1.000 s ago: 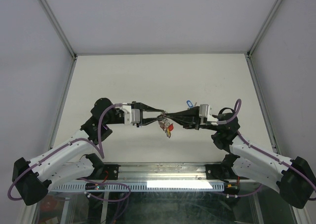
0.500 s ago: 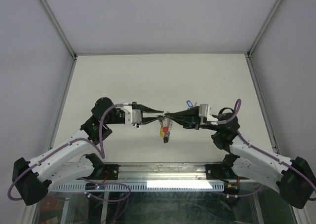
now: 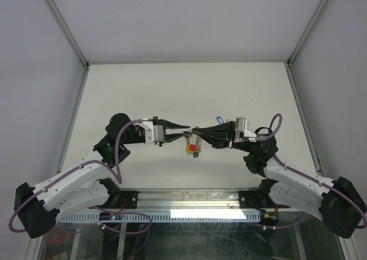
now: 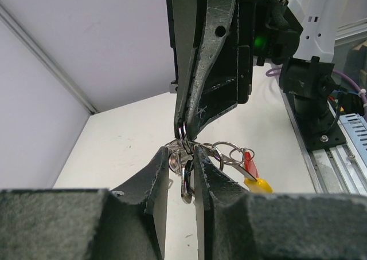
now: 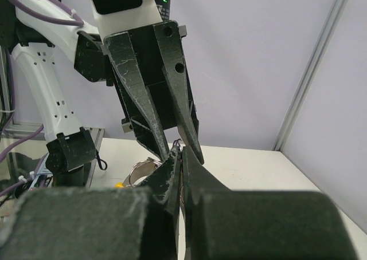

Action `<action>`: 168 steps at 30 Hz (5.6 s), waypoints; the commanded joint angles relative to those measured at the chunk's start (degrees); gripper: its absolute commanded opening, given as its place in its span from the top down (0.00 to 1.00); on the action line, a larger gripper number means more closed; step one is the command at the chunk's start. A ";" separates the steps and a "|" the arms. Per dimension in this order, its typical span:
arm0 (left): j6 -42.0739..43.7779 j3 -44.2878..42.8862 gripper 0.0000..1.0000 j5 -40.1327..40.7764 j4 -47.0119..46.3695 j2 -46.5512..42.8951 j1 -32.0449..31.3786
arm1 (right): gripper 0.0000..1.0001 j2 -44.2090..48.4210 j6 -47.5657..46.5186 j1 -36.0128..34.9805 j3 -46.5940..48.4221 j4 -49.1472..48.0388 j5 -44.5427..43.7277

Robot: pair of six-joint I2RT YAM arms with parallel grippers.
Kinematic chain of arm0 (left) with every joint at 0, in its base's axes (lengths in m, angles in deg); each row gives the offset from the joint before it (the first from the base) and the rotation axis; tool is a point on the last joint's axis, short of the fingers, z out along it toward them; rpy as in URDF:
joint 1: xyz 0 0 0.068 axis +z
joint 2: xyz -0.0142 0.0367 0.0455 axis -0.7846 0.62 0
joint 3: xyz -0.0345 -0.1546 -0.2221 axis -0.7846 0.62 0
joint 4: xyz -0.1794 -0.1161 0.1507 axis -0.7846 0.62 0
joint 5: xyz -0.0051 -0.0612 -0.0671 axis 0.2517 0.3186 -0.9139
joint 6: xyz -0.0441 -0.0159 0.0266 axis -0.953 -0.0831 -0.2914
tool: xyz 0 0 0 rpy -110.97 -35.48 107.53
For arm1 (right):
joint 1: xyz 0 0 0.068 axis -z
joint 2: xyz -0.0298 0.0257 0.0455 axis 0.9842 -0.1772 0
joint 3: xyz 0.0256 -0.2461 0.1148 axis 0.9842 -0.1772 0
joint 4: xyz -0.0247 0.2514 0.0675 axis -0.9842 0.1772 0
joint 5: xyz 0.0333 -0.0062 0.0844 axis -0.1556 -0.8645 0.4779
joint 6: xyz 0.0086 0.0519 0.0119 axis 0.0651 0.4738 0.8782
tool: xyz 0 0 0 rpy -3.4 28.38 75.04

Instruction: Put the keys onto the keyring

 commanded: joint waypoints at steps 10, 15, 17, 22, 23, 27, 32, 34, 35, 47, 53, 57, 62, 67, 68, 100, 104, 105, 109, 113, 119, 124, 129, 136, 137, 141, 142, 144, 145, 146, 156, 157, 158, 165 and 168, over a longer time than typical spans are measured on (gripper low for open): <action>-0.83 0.72 0.76 1.04 -1.17 -1.09 -0.40 | 1.00 0.03 3.09 -0.16 -0.02 -12.36 -5.68; -0.25 0.96 0.72 0.58 -0.35 -1.96 -0.45 | 1.00 1.39 1.57 -0.25 0.02 -10.12 -5.87; -0.09 0.87 0.71 0.29 0.12 -2.19 -0.40 | 1.00 1.79 1.12 -0.13 -0.04 -9.55 -6.03; 0.01 0.84 0.71 0.69 0.58 -2.07 -0.39 | 1.00 2.47 0.41 -0.12 0.17 -8.53 -5.92; -0.07 0.75 0.72 0.72 0.71 -2.00 -0.43 | 1.00 2.50 0.35 -0.15 0.19 -8.33 -5.86; -0.08 0.54 0.78 0.89 0.95 -1.48 -0.44 | 1.00 2.52 0.34 -0.11 0.41 -8.27 -5.70; -0.31 0.12 0.84 1.34 0.64 -1.15 -0.41 | 1.00 2.09 0.47 -0.18 0.62 -8.37 -5.36; -0.87 0.16 0.86 1.70 -0.17 -1.09 -0.39 | 1.00 1.93 0.55 -0.17 0.62 -8.68 -5.36; -1.27 0.21 0.86 1.79 -0.52 -1.03 -0.46 | 1.00 1.83 0.62 -0.15 0.61 -8.79 -5.26; -5.52 1.39 0.68 0.90 -6.50 -1.48 -0.43 | 1.00 1.75 -0.25 -0.14 0.32 -7.83 -5.26; -7.95 2.32 0.72 1.23 -10.05 -0.21 -0.42 | 1.00 1.74 -0.06 -0.22 0.19 -8.05 -5.13; -7.04 2.61 0.75 2.89 -9.58 0.05 -0.45 | 1.00 1.98 0.18 -0.21 0.21 -8.10 -4.91; -6.18 2.15 0.80 5.02 -8.76 0.44 -0.40 | 1.00 1.72 0.57 -0.26 0.17 -8.55 -4.73; -6.32 1.51 0.92 6.15 -8.71 1.04 -0.43 | 1.00 1.23 0.93 -0.22 0.07 -9.55 -4.76; -6.34 1.39 0.95 6.29 -8.71 1.09 -0.45 | 1.00 1.17 0.99 -0.23 0.03 -9.68 -4.85; -4.44 -0.78 0.80 7.34 -6.06 0.20 -2.22 | 1.00 -3.39 6.04 -0.95 -1.07 -21.09 -11.17; -4.37 -0.26 0.69 9.13 -5.74 -2.29 -2.22 | 1.00 -2.09 4.74 -0.91 -1.42 -19.20 -10.42; -4.49 -0.29 0.69 9.32 -5.74 -2.76 -2.22 | 1.00 -1.84 4.60 -0.97 -1.47 -18.97 -10.26; -5.79 -0.18 0.69 9.38 -7.51 -3.63 -2.33 | 1.00 -1.20 4.06 -0.97 -1.48 -17.80 -9.21; -7.21 0.15 0.70 9.14 -10.32 -3.27 -2.23 | 1.00 -1.06 3.95 -0.95 -1.20 -17.35 -8.28; -9.04 -0.05 0.73 6.96 -13.42 -1.14 -2.22 | 1.00 -1.00 3.88 -0.99 -0.95 -16.93 -7.52; -10.21 -0.31 0.79 4.68 -14.32 0.08 -2.23 | 1.00 -1.11 3.83 -0.91 -1.06 -17.08 -7.36; -10.77 -0.12 0.81 3.30 -14.97 0.78 -2.25 | 1.00 -1.34 3.83 -0.92 -1.03 -17.23 -7.40; -11.33 -0.20 0.84 2.20 -15.89 1.26 -2.34 | 1.00 -1.61 3.93 -0.93 -1.14 -17.03 -7.27; -11.32 -0.18 0.85 2.02 -15.92 1.35 -2.35 | 1.00 -1.66 3.93 -0.94 -1.15 -17.14 -7.28; -11.42 -0.27 0.87 1.64 -16.17 1.75 -2.32 | 1.00 -1.73 3.94 -0.97 -1.04 -16.97 -7.19; -11.50 -0.28 0.88 1.60 -16.14 1.80 -2.39 | 1.00 -1.76 3.88 -0.94 -1.06 -16.89 -7.11; -11.48 -0.29 0.88 1.60 -16.28 1.98 -2.41 | 1.00 -1.85 4.04 -1.06 -1.03 -16.97 -7.06; -11.43 -0.32 0.88 1.60 -16.22 2.04 -2.45 | 1.00 -1.96 4.12 -1.00 -1.07 -16.95 -6.97; -11.46 -0.26 0.88 1.61 -16.27 2.20 -2.43 | 1.00 -2.01 4.12 -1.07 -0.97 -16.86 -6.90; -11.34 -0.64 0.88 1.84 -16.25 2.82 -2.50 | 1.00 -2.28 4.37 -1.14 -0.86 -16.36 -6.05; -11.33 -0.76 0.92 1.86 -16.25 2.85 -2.49 | 1.00 -2.40 4.40 -1.10 -0.93 -16.29 -6.05; -11.33 -0.77 0.97 1.95 -16.23 2.86 -2.49 | 1.00 -2.34 4.40 -1.13 -0.98 -16.31 -6.04; -5.49 -2.57 1.00 4.58 -7.56 1.17 -2.49 | 0.99 0.70 1.51 -1.11 -0.27 -8.84 -4.28; 1.04 -5.12 1.00 5.84 1.68 0.37 -2.49 | 0.86 5.08 -3.16 -1.09 1.40 2.51 -2.58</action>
